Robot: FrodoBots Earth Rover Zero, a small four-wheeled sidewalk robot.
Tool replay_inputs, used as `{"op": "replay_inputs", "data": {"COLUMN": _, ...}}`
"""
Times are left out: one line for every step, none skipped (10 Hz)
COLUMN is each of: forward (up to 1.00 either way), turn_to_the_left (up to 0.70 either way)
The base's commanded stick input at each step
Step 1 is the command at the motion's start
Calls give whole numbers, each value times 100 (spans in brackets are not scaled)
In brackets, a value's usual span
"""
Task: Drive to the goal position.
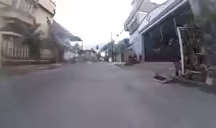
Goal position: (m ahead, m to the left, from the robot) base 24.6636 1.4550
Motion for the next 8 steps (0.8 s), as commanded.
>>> {"op": "replay_inputs", "data": {"forward": 100, "turn_to_the_left": 0}}
{"op": "replay_inputs", "data": {"forward": 100, "turn_to_the_left": 0}}
{"op": "replay_inputs", "data": {"forward": 100, "turn_to_the_left": 0}}
{"op": "replay_inputs", "data": {"forward": 100, "turn_to_the_left": 0}}
{"op": "replay_inputs", "data": {"forward": 100, "turn_to_the_left": 0}}
{"op": "replay_inputs", "data": {"forward": 100, "turn_to_the_left": 0}}
{"op": "replay_inputs", "data": {"forward": 100, "turn_to_the_left": 0}}
{"op": "replay_inputs", "data": {"forward": 100, "turn_to_the_left": 0}}
